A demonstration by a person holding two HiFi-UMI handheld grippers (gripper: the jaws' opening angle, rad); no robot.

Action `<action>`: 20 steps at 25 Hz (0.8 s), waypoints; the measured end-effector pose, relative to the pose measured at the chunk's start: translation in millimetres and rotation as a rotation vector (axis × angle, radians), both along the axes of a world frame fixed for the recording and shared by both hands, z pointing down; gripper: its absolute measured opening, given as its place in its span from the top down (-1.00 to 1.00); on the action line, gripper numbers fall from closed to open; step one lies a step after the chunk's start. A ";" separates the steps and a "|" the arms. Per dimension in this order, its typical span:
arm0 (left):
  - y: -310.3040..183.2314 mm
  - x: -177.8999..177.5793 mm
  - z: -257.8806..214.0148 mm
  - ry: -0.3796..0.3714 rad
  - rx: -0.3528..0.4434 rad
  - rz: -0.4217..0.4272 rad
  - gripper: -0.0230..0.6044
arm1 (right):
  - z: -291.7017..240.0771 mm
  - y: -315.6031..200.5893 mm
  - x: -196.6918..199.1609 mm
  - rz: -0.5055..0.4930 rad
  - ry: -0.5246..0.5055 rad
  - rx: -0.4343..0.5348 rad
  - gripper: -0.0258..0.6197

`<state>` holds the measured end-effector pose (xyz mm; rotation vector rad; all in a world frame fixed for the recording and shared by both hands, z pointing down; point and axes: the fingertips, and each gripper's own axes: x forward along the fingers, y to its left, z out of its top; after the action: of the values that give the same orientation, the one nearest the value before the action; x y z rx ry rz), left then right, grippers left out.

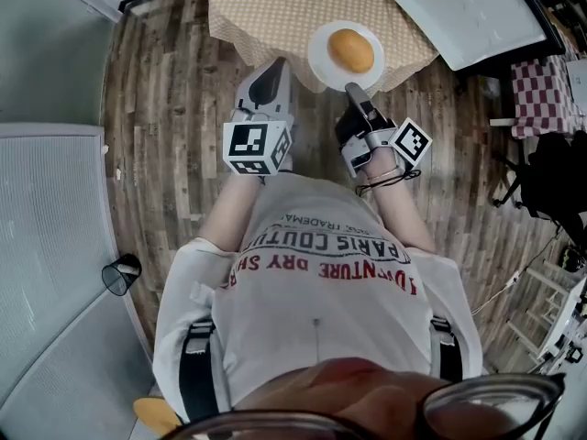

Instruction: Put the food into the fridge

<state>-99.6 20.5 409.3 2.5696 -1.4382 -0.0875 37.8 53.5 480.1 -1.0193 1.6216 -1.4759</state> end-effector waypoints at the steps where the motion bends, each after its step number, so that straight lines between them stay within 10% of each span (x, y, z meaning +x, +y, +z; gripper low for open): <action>1: -7.9 -2.8 -2.3 -0.005 0.006 0.007 0.84 | -1.2 -7.5 -2.8 0.006 -0.003 0.003 0.82; 20: -151.6 -28.5 30.8 -0.049 -0.093 -0.008 0.84 | 14.5 -166.6 -16.5 0.028 -0.058 -0.054 0.82</action>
<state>-128.0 -131.1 440.1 2.5081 -1.4344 0.0406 21.4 -113.1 494.7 -1.0157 1.5288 -1.5237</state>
